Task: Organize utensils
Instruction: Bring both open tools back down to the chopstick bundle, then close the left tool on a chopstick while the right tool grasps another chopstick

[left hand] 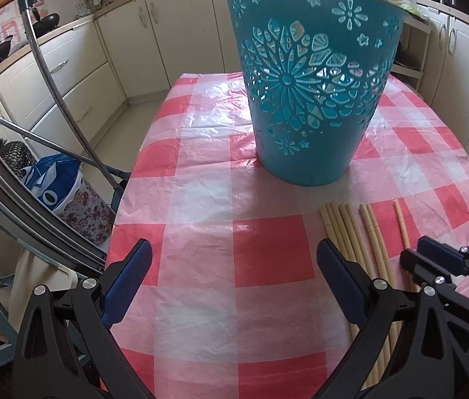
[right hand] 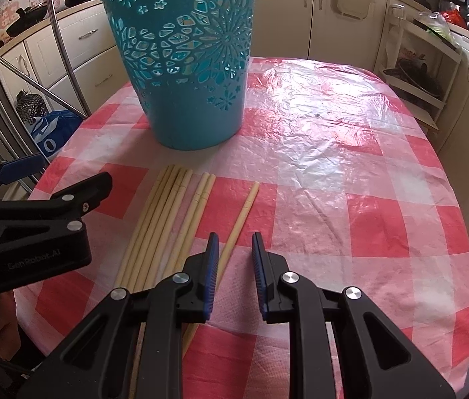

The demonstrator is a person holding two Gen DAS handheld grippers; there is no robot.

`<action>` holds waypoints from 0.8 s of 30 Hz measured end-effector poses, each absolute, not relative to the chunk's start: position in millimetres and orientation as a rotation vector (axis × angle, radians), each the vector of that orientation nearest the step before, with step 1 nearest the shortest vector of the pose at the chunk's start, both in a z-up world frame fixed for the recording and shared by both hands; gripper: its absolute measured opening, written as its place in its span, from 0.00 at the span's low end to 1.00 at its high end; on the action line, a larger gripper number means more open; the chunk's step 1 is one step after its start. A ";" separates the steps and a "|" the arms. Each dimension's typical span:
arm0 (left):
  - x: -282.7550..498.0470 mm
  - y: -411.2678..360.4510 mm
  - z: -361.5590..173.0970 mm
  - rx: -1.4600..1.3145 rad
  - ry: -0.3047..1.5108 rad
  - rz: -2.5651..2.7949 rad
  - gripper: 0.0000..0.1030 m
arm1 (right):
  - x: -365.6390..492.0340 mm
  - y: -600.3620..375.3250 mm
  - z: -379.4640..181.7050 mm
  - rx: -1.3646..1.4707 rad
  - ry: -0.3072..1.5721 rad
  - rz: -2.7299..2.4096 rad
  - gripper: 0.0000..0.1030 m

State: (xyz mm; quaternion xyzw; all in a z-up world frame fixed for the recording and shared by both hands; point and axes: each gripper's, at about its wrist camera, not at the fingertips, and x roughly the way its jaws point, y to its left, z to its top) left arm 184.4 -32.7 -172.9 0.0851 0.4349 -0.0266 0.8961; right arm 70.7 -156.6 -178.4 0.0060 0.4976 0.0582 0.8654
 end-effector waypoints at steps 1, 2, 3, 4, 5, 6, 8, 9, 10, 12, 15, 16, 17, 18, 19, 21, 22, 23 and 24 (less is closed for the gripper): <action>185.1 -32.9 -174.3 0.183 0.905 -0.053 0.92 | 70.4 -158.0 -178.6 0.015 1.043 0.121 0.20; 185.2 -33.4 -175.6 0.188 0.908 -0.052 0.92 | 70.4 -159.8 -178.5 0.020 1.044 0.121 0.20; 186.1 -33.7 -176.9 0.192 0.912 -0.053 0.92 | 70.4 -161.2 -178.4 0.027 1.045 0.122 0.20; 186.7 -34.2 -178.4 0.192 0.917 -0.055 0.92 | 70.4 -162.7 -178.4 0.036 1.045 0.124 0.20; 186.8 -34.3 -178.6 0.192 0.919 -0.056 0.92 | 70.6 -163.7 -178.4 0.042 1.047 0.126 0.20; 186.9 -34.7 -179.1 0.192 0.921 -0.058 0.92 | 70.9 -164.7 -178.3 0.049 1.048 0.128 0.20; 186.8 -36.2 -179.5 0.196 0.921 -0.064 0.92 | 71.4 -166.0 -178.0 0.060 1.049 0.129 0.20; 186.8 -36.9 -179.7 0.197 0.921 -0.066 0.92 | 71.4 -166.7 -178.0 0.064 1.050 0.131 0.20; 187.1 -37.4 -180.0 0.199 0.922 -0.068 0.92 | 71.5 -167.2 -177.8 0.065 1.050 0.132 0.20; 187.5 -38.7 -181.7 0.203 0.926 -0.069 0.92 | 71.7 -168.0 -177.7 0.066 1.051 0.133 0.20; 188.2 -39.2 -181.7 0.182 0.928 -0.078 0.92 | 71.8 -169.0 -177.7 0.070 1.052 0.134 0.20; 188.1 -39.4 -181.4 0.180 0.926 -0.082 0.92 | 71.5 -169.2 -177.7 0.072 1.053 0.135 0.20; 187.8 -40.8 -180.9 0.181 0.923 -0.085 0.92 | 71.5 -169.9 -177.8 0.074 1.053 0.135 0.20; 187.7 -42.6 -180.9 0.184 0.922 -0.088 0.92 | 71.6 -170.4 -177.7 0.074 1.054 0.136 0.20; 187.7 -44.5 -181.5 0.186 0.924 -0.094 0.92 | 71.5 -171.0 -177.7 0.074 1.054 0.137 0.20; 187.7 -49.7 -184.4 0.194 0.934 -0.106 0.92 | 71.8 -170.4 -177.7 0.074 1.054 0.136 0.20; 187.7 -51.9 -185.7 0.204 0.938 -0.108 0.92 | 71.8 -170.3 -177.7 0.074 1.054 0.135 0.20; 187.8 -53.3 -186.7 0.210 0.939 -0.109 0.92 | 71.8 -170.6 -177.7 0.075 1.054 0.135 0.20; 188.0 -54.6 -187.8 0.214 0.942 -0.110 0.92 | 71.8 -170.8 -177.6 0.076 1.055 0.135 0.20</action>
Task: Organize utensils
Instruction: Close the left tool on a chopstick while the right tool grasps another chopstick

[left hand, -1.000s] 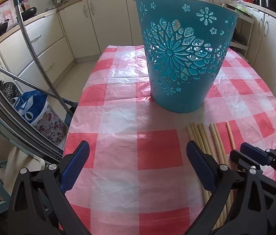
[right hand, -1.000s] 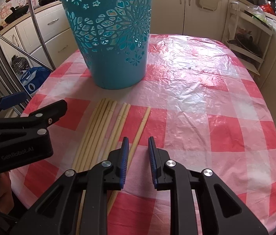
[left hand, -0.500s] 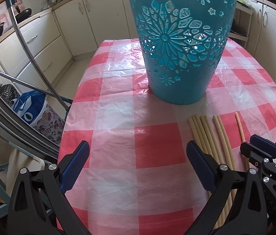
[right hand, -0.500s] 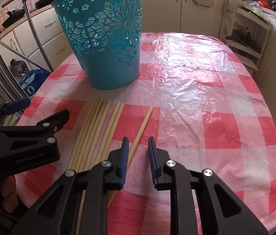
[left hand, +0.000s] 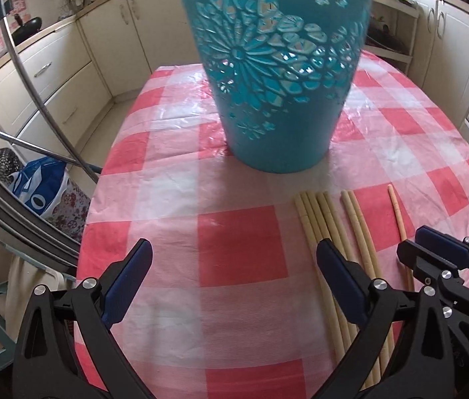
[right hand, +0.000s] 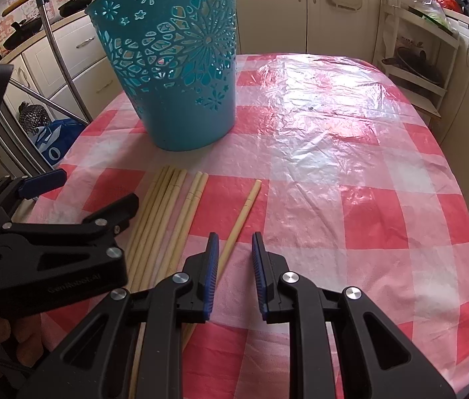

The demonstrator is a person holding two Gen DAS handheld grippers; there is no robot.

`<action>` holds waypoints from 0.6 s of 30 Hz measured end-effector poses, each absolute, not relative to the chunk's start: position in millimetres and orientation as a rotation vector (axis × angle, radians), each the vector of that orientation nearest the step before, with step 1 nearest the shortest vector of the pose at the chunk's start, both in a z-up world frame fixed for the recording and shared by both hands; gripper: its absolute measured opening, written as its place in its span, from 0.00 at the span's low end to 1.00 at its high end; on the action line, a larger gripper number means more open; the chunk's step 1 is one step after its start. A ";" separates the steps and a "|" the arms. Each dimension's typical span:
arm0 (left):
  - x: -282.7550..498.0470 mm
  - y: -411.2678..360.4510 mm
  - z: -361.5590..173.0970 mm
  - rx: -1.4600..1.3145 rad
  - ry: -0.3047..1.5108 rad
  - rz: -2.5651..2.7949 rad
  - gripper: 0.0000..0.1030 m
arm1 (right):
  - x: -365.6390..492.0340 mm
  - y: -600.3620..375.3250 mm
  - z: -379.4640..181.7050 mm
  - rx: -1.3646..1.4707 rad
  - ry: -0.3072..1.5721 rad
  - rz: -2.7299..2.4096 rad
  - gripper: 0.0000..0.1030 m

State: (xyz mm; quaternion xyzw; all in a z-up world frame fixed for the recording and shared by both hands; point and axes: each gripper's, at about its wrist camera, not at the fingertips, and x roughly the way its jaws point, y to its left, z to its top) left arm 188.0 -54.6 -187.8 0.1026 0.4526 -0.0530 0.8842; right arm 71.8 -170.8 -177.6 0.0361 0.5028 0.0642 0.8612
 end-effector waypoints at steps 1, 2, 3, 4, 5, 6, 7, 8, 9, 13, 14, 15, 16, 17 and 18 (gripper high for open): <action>188.4 -55.6 -188.9 0.215 0.945 -0.111 0.92 | 71.7 -171.1 -177.7 0.076 1.055 0.135 0.20; 188.8 -56.0 -189.6 0.216 0.947 -0.111 0.92 | 71.5 -171.4 -177.7 0.076 1.056 0.135 0.20; 189.0 -55.9 -189.9 0.214 0.946 -0.111 0.92 | 71.4 -171.6 -177.7 0.075 1.057 0.135 0.20; 189.4 -55.4 -190.0 0.210 0.948 -0.110 0.92 | 71.5 -171.9 -177.6 0.075 1.057 0.135 0.20; 189.7 -55.2 -190.1 0.206 0.950 -0.109 0.92 | 71.4 -172.0 -177.5 0.075 1.057 0.135 0.20; 190.1 -53.9 -190.1 0.198 0.953 -0.107 0.92 | 71.4 -171.9 -177.5 0.075 1.057 0.135 0.20; 190.5 -52.8 -190.6 0.193 0.955 -0.105 0.92 | 71.3 -172.1 -177.5 0.075 1.057 0.135 0.20; 191.2 -52.0 -190.7 0.190 0.957 -0.106 0.92 | 71.6 -171.7 -177.6 0.076 1.057 0.134 0.20; 192.1 -51.6 -191.3 0.188 0.959 -0.107 0.92 | 71.5 -171.9 -177.6 0.076 1.057 0.134 0.20; 192.1 -54.3 -191.9 0.190 0.960 -0.113 0.92 | 71.8 -172.7 -178.0 0.074 1.057 0.134 0.20; 192.4 -55.2 -192.2 0.190 0.961 -0.114 0.92 | 71.7 -173.0 -178.0 0.074 1.057 0.133 0.20; 192.5 -56.4 -192.7 0.193 0.963 -0.117 0.92 | 71.8 -173.0 -178.0 0.074 1.057 0.134 0.20; 193.1 -57.6 -194.6 0.200 0.975 -0.125 0.88 | 71.7 -173.4 -177.9 0.074 1.056 0.134 0.21; 192.9 -57.7 -195.9 0.201 0.980 -0.131 0.86 | 71.9 -172.9 -177.9 0.074 1.057 0.134 0.20; 192.0 -57.1 -195.4 0.196 0.975 -0.132 0.85 | 71.9 -172.9 -178.0 0.074 1.057 0.134 0.20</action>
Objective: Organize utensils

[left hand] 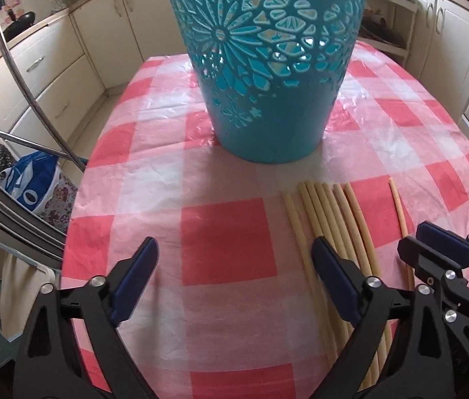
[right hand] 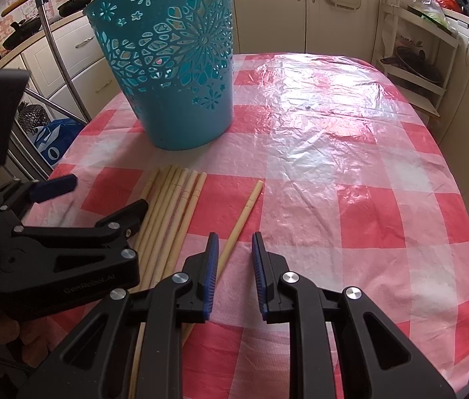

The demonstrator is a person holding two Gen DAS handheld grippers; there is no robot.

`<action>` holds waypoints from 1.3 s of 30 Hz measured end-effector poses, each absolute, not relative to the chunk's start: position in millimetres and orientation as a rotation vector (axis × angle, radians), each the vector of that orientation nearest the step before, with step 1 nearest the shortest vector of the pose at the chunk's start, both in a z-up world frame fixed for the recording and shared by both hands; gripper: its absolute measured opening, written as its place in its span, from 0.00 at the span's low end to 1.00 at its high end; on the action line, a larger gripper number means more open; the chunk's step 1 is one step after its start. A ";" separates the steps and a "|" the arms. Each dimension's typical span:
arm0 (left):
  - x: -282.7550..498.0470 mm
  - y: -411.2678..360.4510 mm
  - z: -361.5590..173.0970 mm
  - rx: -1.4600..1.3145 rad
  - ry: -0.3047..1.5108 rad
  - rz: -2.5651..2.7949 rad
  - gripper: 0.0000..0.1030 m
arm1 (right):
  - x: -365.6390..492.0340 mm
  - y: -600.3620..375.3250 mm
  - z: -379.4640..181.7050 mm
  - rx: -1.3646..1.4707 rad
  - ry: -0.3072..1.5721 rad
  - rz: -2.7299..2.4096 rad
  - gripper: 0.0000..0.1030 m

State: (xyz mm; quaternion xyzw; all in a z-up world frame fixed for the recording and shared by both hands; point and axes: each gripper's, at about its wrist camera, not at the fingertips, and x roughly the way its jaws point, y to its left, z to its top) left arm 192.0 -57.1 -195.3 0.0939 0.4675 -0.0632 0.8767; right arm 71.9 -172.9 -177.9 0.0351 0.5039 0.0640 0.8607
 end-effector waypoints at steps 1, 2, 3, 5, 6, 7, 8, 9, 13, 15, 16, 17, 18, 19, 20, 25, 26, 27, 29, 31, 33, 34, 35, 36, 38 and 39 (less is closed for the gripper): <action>191.8 -56.9 -195.3 0.194 0.978 -0.139 0.84 | 72.1 -173.1 -178.1 0.074 1.058 0.133 0.21; 191.8 -56.7 -195.3 0.191 0.979 -0.144 0.82 | 72.1 -173.3 -178.1 0.074 1.059 0.133 0.20; 191.7 -56.7 -195.2 0.187 0.979 -0.148 0.81 | 72.3 -173.6 -178.2 0.075 1.059 0.133 0.20; 191.9 -58.0 -194.8 0.176 0.978 -0.165 0.72 | 72.9 -173.6 -178.4 0.074 1.058 0.132 0.21; 191.8 -59.5 -194.8 0.173 0.976 -0.175 0.70 | 73.3 -173.4 -178.4 0.074 1.057 0.131 0.21; 191.6 -61.3 -194.4 0.171 0.973 -0.192 0.64 | 73.6 -173.5 -178.5 0.074 1.055 0.130 0.21; 190.7 -63.5 -193.9 0.167 0.970 -0.212 0.55 | 74.1 -173.1 -178.7 0.074 1.053 0.127 0.21; 190.1 -64.9 -193.7 0.162 0.969 -0.227 0.50 | 74.8 -173.1 -178.9 0.073 1.052 0.125 0.21; 186.5 -73.9 -191.6 0.157 0.965 -0.318 0.15 | 76.4 -170.8 -178.6 0.057 1.051 0.133 0.19; 186.8 -74.1 -191.3 0.159 0.967 -0.326 0.14 | 76.0 -167.9 -178.4 0.035 1.051 0.147 0.16; 187.6 -72.9 -191.3 0.156 0.972 -0.329 0.14 | 75.6 -167.0 -178.6 0.028 1.051 0.148 0.16; 188.1 -72.6 -191.0 0.154 0.977 -0.330 0.14 | 75.5 -166.4 -178.5 0.022 1.051 0.148 0.16; 188.5 -71.5 -190.9 0.157 0.980 -0.326 0.14 | 75.5 -166.8 -178.7 0.022 1.052 0.148 0.16; 189.3 -71.5 -190.8 0.165 0.982 -0.315 0.17 | 76.0 -167.1 -178.7 0.025 1.053 0.146 0.16; 189.7 -71.8 -191.0 0.174 0.981 -0.300 0.32 | 76.3 -167.0 -178.9 0.025 1.053 0.145 0.16; 198.1 -69.8 -192.1 0.167 0.969 -0.286 0.08 | 79.2 -166.1 -179.8 0.007 1.048 0.145 0.11; 198.9 -69.4 -191.7 0.155 0.975 -0.298 0.05 | 80.0 -166.4 -180.1 -0.002 1.048 0.145 0.10; 199.1 -68.6 -191.7 0.144 0.975 -0.310 0.05 | 80.5 -167.2 -180.1 0.002 1.050 0.147 0.10; 199.1 -65.0 -190.8 0.112 0.987 -0.335 0.04 | 81.1 -169.5 -179.7 0.016 1.055 0.149 0.08; 197.1 -57.1 -185.0 0.070 0.985 -0.351 0.04 | 82.4 -174.2 -179.7 0.051 1.060 0.154 0.08; 192.6 -48.8 -173.0 0.042 0.956 -0.364 0.04 | 83.7 -180.2 -180.1 0.099 1.069 0.159 0.07; 189.9 -42.2 -161.4 0.020 0.930 -0.384 0.04 | 84.5 -183.2 -180.3 0.124 1.074 0.162 0.07; 187.3 -38.0 -151.8 0.008 0.904 -0.401 0.04 | 85.7 -186.8 -180.8 0.154 1.080 0.167 0.06; 183.0 -32.6 -136.3 0.002 0.860 -0.421 0.04 | 86.9 -189.4 -181.2 0.175 1.084 0.171 0.06; 175.7 -26.8 -114.4 -0.014 0.791 -0.459 0.04 | 88.5 -192.5 -181.2 0.200 1.090 0.174 0.06; 172.0 -22.7 -102.9 -0.027 0.755 -0.479 0.04 | 88.8 -192.7 -181.1 0.202 1.091 0.173 0.06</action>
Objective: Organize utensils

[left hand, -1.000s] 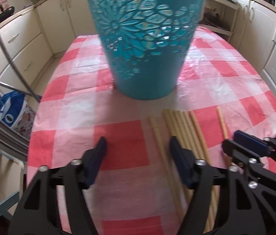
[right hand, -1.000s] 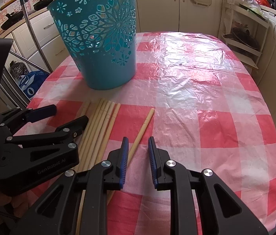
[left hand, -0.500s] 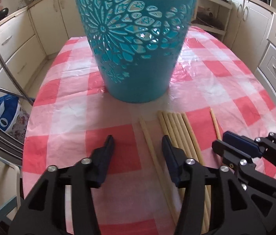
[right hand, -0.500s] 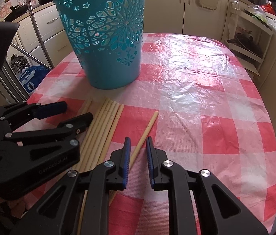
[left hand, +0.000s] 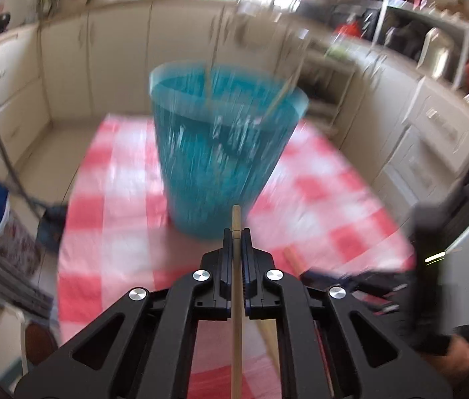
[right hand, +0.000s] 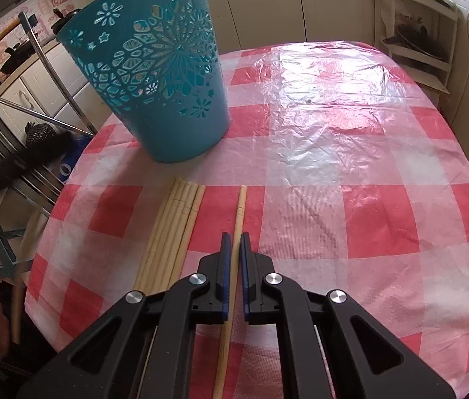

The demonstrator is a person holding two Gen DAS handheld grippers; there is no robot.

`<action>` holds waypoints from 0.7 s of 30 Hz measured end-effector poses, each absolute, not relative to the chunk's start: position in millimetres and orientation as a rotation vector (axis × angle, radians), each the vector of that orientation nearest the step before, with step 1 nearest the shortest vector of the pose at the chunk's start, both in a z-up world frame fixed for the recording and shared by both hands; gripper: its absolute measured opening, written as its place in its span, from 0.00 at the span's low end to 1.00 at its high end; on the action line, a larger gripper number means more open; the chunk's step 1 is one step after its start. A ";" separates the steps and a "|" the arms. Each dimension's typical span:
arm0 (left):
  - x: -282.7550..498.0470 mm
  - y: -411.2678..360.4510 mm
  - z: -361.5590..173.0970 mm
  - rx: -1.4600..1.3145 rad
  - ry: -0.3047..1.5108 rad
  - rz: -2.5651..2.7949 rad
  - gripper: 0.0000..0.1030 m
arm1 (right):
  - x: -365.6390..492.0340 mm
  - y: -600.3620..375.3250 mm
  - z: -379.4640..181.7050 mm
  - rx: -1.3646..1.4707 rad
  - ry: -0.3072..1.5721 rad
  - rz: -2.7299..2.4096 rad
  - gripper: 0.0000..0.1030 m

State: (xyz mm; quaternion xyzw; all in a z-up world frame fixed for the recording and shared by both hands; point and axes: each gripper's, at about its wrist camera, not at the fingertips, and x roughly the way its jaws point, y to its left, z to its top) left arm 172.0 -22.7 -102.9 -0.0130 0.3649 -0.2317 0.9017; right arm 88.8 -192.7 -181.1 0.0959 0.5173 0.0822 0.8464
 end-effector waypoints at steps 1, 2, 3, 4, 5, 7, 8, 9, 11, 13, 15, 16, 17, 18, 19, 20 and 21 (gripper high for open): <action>170.0 -18.3 -88.9 -0.037 0.715 -0.494 0.04 | 89.3 -192.4 -181.0 0.200 1.091 0.173 0.06; 167.9 -15.3 -76.4 -0.044 0.678 -0.506 0.04 | 90.4 -191.7 -180.8 0.197 1.091 0.174 0.06; 165.2 -11.9 -63.6 -0.053 0.636 -0.520 0.04 | 91.6 -191.3 -180.6 0.196 1.091 0.175 0.06; 163.9 -9.6 -52.4 -0.060 0.600 -0.523 0.04 | 93.0 -189.4 -180.9 0.194 1.091 0.174 0.06; 165.3 -10.8 -42.6 -0.068 0.570 -0.521 0.04 | 94.2 -189.1 -180.9 0.194 1.091 0.175 0.06; 169.5 -7.6 -22.0 -0.110 0.497 -0.529 0.04 | 95.2 -188.8 -181.0 0.196 1.092 0.175 0.06; 169.4 -6.3 -13.5 -0.121 0.470 -0.524 0.04 | 96.0 -188.5 -181.3 0.195 1.092 0.176 0.06; 172.6 -4.5 0.1 -0.142 0.426 -0.524 0.04 | 96.5 -188.3 -181.4 0.194 1.092 0.176 0.06; 178.8 -7.2 18.5 -0.181 0.344 -0.531 0.04 | 97.7 -188.0 -181.4 0.191 1.091 0.177 0.06; 186.5 -13.2 37.9 -0.202 0.259 -0.524 0.04 | 95.4 -188.7 -181.3 0.192 1.089 0.179 0.06; 197.3 -17.6 53.2 -0.228 0.189 -0.501 0.04 | 96.0 -190.0 -181.7 0.196 1.088 0.179 0.06; 205.0 -20.0 60.3 -0.245 0.149 -0.481 0.04 | 97.0 -190.5 -182.1 0.198 1.086 0.177 0.06; 213.0 -22.9 64.7 -0.254 0.112 -0.451 0.04 | 97.9 -191.0 -182.3 0.198 1.085 0.176 0.06; 219.1 -25.4 66.6 -0.256 0.096 -0.428 0.04 | 98.6 -191.7 -182.2 0.197 1.083 0.177 0.06; 230.9 -27.0 65.6 -0.268 0.087 -0.394 0.04 | 99.6 -191.8 -182.2 0.195 1.082 0.177 0.06; 239.5 -27.2 63.2 -0.284 0.087 -0.370 0.04 | 101.0 -192.4 -182.3 0.194 1.082 0.176 0.06; 249.3 -27.3 58.0 -0.300 0.093 -0.350 0.04 | 102.2 -192.8 -182.6 0.195 1.081 0.177 0.06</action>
